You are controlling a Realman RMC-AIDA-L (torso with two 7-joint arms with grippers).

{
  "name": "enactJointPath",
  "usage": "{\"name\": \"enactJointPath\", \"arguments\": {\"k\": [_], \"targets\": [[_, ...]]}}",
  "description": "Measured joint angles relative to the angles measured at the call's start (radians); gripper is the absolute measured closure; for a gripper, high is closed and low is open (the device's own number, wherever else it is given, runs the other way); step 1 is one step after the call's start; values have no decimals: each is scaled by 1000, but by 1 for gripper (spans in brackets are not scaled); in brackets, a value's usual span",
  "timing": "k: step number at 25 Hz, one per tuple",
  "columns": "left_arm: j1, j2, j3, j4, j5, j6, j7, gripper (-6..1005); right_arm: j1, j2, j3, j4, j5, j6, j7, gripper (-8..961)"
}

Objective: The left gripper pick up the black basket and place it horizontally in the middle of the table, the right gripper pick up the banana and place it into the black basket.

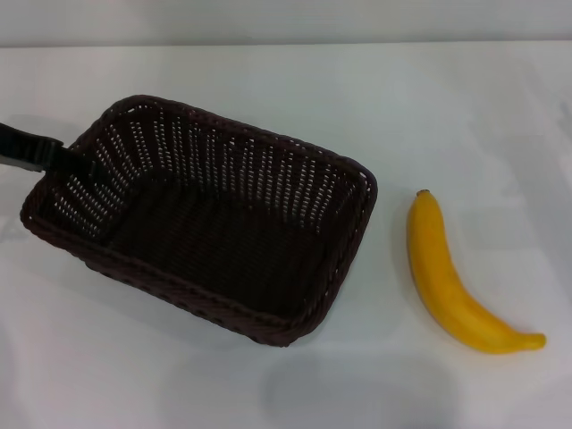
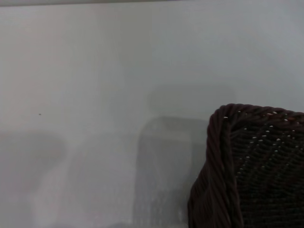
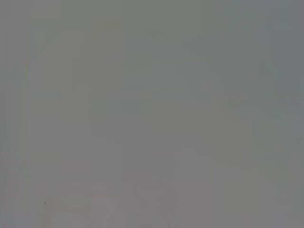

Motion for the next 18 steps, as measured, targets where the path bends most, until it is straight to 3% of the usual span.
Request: {"name": "enactJointPath", "arguments": {"k": [3, 18], "targets": [[0, -6, 0, -15, 3, -26, 8, 258, 7, 0, 0, 0, 0, -6, 0, 112], [-35, -9, 29, -61, 13, -70, 21, 511, 8, 0, 11, 5, 10, -14, 0, 112]]}}
